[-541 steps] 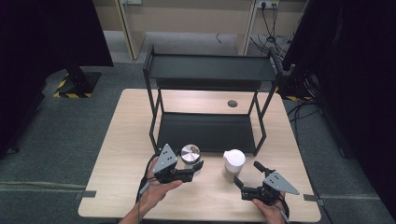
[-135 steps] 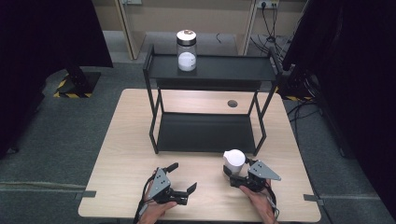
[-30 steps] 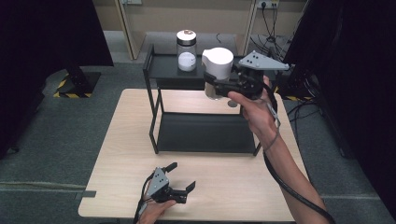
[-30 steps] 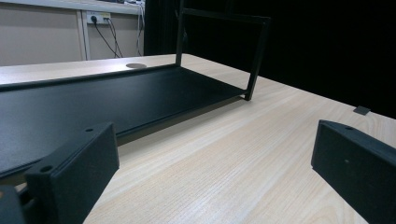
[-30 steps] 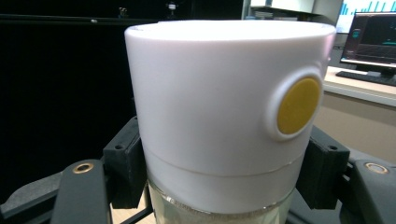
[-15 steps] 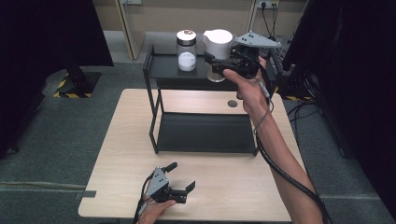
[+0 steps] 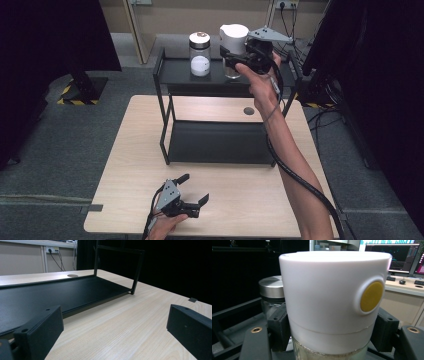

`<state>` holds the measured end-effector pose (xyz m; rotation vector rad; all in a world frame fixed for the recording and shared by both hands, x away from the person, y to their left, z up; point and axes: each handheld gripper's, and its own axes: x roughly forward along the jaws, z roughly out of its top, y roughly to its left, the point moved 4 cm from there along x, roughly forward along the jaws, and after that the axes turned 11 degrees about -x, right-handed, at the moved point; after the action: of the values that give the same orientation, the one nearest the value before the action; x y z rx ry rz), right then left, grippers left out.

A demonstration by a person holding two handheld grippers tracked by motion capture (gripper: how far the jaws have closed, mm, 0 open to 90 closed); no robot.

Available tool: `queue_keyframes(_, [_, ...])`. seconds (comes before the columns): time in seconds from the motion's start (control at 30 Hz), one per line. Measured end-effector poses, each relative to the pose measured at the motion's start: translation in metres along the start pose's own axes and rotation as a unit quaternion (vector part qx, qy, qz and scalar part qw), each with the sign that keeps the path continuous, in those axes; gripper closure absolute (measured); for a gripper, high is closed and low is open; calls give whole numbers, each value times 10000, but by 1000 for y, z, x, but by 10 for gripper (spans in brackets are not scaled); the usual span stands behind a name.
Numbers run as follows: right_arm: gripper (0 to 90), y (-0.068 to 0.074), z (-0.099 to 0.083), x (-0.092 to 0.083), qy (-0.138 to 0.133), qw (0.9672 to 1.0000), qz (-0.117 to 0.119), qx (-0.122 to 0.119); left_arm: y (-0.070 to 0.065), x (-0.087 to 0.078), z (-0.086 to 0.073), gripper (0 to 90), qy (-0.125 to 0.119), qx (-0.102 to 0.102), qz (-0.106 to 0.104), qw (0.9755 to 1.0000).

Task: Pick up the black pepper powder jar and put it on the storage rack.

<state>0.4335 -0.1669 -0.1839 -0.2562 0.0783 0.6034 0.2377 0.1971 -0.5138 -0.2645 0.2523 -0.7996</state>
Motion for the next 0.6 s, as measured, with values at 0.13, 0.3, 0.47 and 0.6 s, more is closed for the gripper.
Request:
queue_keyframes(0.13, [307,1,-2,7,21,10000,-56,33,0,0,0,1,-1,0,-5,10000])
queue_keyframes(0.3, [307,2,-4,14,35,9999,-126,48,0,0,0,1,4,6,-14,10000])
queue_keyframes(0.47, [307,3,-7,18,29,9998,-162,57,0,0,0,1,5,6,-14,10000])
queue_keyframes(0.6, [307,2,-10,19,17,9998,-170,86,0,0,0,1,-3,13,-16,10000])
